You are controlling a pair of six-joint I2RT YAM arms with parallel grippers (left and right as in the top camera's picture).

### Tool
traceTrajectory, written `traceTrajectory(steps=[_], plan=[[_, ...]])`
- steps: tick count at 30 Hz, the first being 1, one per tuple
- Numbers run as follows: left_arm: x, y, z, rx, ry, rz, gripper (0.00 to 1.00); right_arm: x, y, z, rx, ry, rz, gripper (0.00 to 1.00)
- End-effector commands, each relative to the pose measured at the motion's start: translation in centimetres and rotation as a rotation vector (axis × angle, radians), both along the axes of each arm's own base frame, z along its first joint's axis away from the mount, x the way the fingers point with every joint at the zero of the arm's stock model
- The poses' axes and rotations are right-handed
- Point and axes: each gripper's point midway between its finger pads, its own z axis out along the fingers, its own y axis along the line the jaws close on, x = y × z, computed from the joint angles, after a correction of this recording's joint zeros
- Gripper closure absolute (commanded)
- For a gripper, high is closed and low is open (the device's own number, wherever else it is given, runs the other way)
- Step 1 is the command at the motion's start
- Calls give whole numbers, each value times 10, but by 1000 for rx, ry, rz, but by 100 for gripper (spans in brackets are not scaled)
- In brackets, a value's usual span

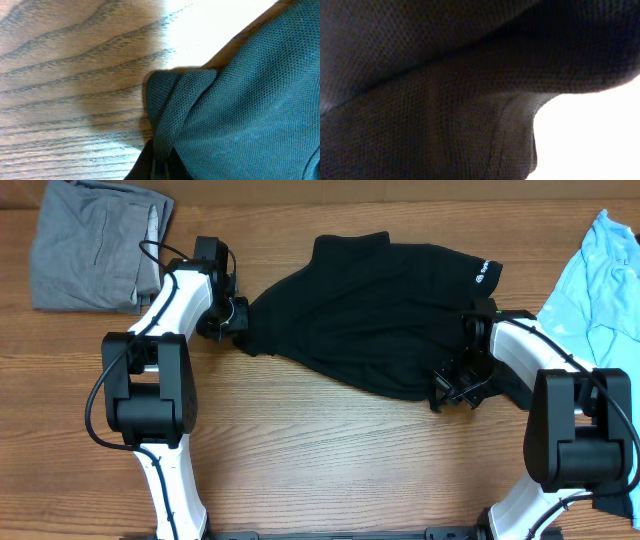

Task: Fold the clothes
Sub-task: 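Reach the left gripper to the shirt's left edge and grasp it, then pull the shirt apart with both grippers, left toward upper left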

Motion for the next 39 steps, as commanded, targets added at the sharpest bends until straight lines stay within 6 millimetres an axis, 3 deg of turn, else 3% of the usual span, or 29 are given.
traceTrajectory(steps=[1, 5, 9, 12, 15, 21, 25, 28, 34, 39], plan=[[2, -2, -12, -20, 32, 50, 96, 0, 1, 3, 2, 16, -2, 96], [23, 20, 16, -13, -16, 183, 96, 4, 1, 10, 2, 13, -2, 96], [26, 76, 39, 101, -19, 381, 96, 11, 2, 15, 4, -12, 1, 96], [10, 120, 47, 139, 27, 501, 96, 14, 2, 17, 4, -21, 2, 96], [-13, 150, 46, 152, 97, 609, 96, 14, 6, 17, 4, -21, 15, 96], [-57, 194, 52, 184, 213, 828, 96, 8, 31, 18, 25, -20, 94, 96], [-74, 199, 61, 184, 256, 890, 96, -1, 58, 19, 54, -8, 161, 96], [-76, 193, 72, 185, 254, 879, 96, -17, 67, 21, 16, 55, 151, 96], [-73, 168, 101, 188, 201, 825, 96, -57, 37, 33, -262, 242, -31, 96], [-70, 133, 126, 200, 154, 734, 96, -74, 13, 55, -425, 274, -141, 96]])
